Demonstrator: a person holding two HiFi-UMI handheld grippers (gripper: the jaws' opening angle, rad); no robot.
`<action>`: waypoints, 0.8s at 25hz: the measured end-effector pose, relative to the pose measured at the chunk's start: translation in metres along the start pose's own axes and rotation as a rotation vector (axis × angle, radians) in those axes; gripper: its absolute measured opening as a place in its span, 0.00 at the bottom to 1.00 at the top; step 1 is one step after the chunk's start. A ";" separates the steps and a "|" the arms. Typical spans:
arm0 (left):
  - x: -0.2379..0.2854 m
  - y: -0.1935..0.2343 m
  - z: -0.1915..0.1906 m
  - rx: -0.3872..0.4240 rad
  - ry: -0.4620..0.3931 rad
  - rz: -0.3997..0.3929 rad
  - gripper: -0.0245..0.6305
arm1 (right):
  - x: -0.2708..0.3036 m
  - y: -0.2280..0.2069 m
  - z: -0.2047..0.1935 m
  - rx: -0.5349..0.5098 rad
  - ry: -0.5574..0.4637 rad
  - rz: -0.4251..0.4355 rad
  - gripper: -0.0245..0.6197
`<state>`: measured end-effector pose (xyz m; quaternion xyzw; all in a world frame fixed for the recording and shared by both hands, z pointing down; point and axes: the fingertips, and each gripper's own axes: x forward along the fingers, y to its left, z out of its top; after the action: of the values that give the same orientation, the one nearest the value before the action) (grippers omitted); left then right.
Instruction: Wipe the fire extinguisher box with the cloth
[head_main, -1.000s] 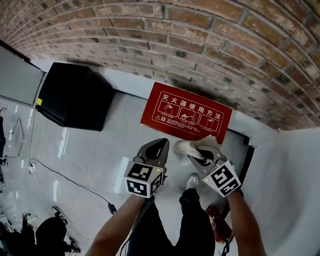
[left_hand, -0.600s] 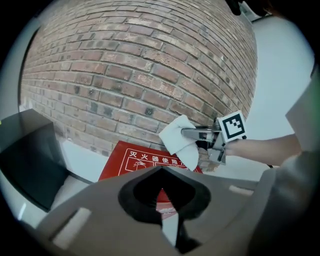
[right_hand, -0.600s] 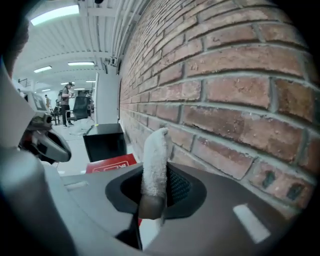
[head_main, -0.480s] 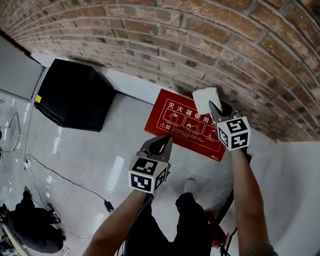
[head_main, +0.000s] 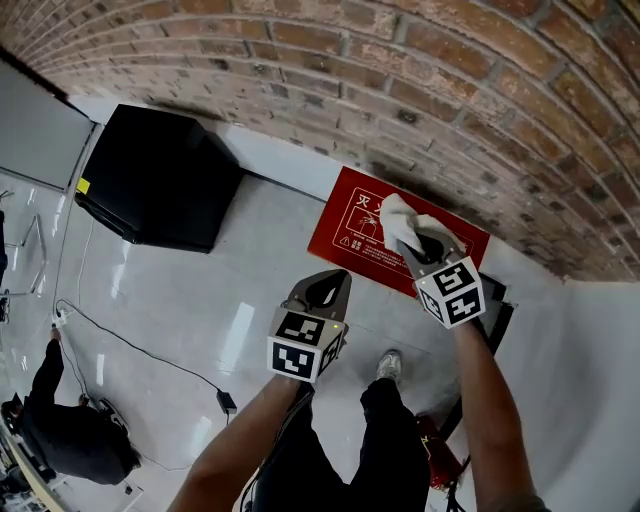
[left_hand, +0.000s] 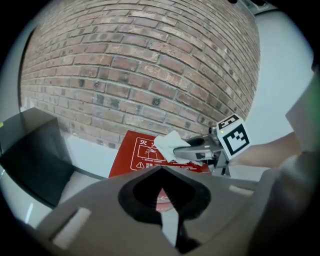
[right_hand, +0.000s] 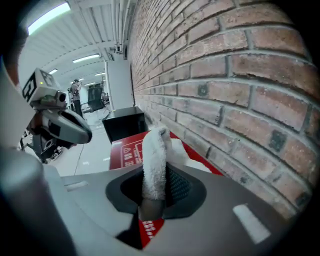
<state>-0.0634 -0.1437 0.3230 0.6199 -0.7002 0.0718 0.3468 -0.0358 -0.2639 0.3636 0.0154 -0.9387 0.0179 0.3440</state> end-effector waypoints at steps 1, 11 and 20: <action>-0.003 0.002 -0.001 0.006 0.002 0.005 0.04 | -0.001 0.017 -0.003 -0.002 0.003 0.021 0.17; -0.041 0.049 -0.005 -0.017 0.005 0.076 0.04 | -0.009 0.130 0.013 -0.023 -0.030 0.192 0.17; -0.049 0.066 0.005 -0.036 -0.006 0.066 0.04 | 0.018 -0.023 0.110 -0.008 -0.133 -0.138 0.17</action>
<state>-0.1259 -0.0914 0.3128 0.5902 -0.7227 0.0685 0.3531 -0.1195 -0.2924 0.2912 0.0801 -0.9561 -0.0106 0.2816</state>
